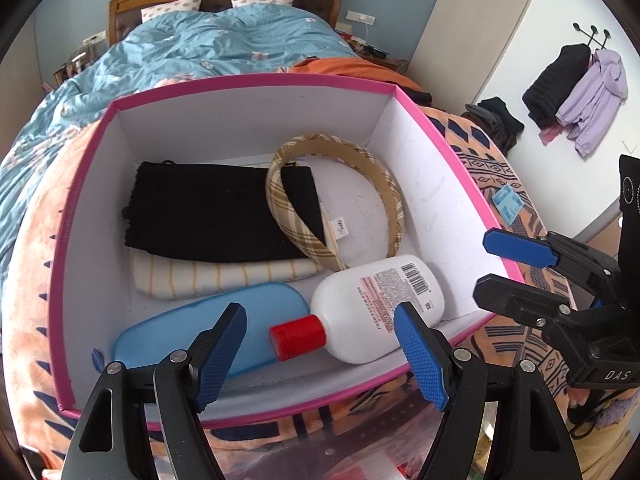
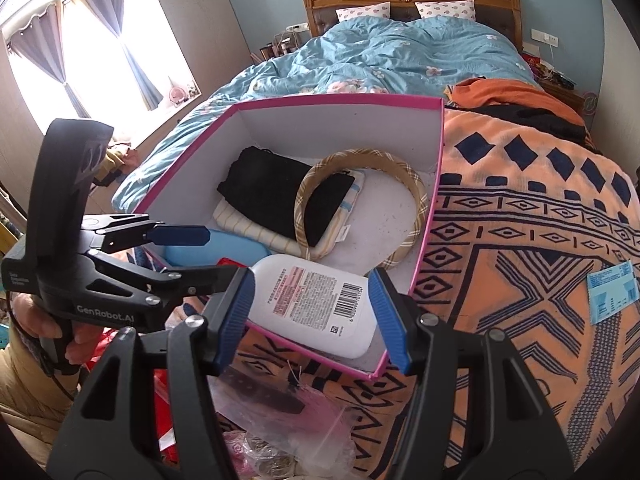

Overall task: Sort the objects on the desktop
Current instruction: 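Withdraw both grippers from the pink box back toward the item pile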

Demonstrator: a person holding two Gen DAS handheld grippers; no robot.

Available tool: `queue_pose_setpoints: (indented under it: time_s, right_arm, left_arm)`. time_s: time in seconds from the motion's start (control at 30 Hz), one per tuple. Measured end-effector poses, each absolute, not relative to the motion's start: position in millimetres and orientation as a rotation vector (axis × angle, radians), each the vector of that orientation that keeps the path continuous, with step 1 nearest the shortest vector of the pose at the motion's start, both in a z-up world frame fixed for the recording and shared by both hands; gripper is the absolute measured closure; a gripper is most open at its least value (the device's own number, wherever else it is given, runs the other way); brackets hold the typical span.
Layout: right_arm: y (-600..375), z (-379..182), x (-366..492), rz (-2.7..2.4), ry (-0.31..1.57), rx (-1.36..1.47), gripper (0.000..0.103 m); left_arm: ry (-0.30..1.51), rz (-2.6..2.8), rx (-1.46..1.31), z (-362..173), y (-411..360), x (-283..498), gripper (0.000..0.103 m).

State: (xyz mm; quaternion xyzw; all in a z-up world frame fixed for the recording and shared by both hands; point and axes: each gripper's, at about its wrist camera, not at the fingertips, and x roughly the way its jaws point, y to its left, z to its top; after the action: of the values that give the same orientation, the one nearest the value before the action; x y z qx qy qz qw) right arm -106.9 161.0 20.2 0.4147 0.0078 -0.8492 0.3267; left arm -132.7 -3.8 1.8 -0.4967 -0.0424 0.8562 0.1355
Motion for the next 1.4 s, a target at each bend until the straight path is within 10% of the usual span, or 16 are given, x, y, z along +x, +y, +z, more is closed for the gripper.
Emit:
queue_pose_setpoints:
  time_s: [1.4]
  right_arm:
    - [166,16,-53,-2.13,0.074,1.009,0.04]
  left_arm:
    - [-0.118,2.572,-1.259,21,-36,-59,0.021]
